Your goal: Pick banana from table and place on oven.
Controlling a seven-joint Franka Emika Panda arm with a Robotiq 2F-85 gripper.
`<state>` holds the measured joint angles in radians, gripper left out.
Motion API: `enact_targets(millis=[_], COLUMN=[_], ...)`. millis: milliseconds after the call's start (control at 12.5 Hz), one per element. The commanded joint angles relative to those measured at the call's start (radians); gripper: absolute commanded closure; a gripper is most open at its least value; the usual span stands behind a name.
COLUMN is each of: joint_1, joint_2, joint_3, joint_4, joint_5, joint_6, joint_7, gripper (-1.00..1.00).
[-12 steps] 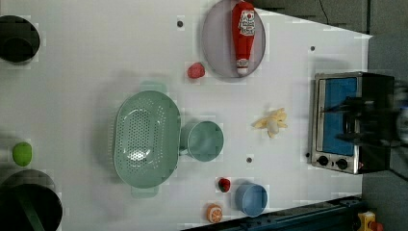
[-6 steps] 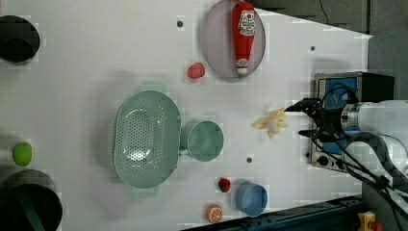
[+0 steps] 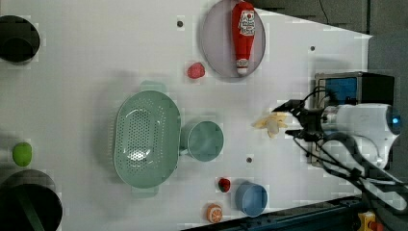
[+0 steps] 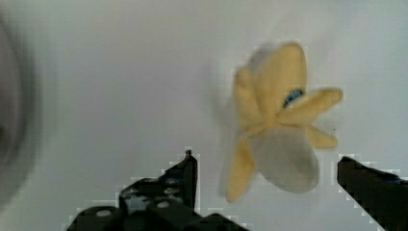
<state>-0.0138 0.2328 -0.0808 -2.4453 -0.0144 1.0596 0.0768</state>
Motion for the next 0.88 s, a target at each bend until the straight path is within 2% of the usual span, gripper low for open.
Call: enact_targets(millis=[80, 160, 400, 640, 880], joint_1=[-0.013, -0.013, -0.013, -0.013, -0.012], joint_2=[0.052, 0.073, 0.110, 0.108, 0.085], joint_3=[-0.010, -0.010, -0.012, -0.014, -0.013], joint_4=[-0.021, -0.022, -0.023, -0.020, -0.016], joint_5=[0.005, 0.005, 0.005, 0.005, 0.005], joint_6=[0.071, 0.089, 0.143, 0.145, 0.145], joint_7=[0.005, 0.005, 0.005, 0.005, 0.005], gripper=[-1.00, -0.92, -0.18, 0.48, 0.49])
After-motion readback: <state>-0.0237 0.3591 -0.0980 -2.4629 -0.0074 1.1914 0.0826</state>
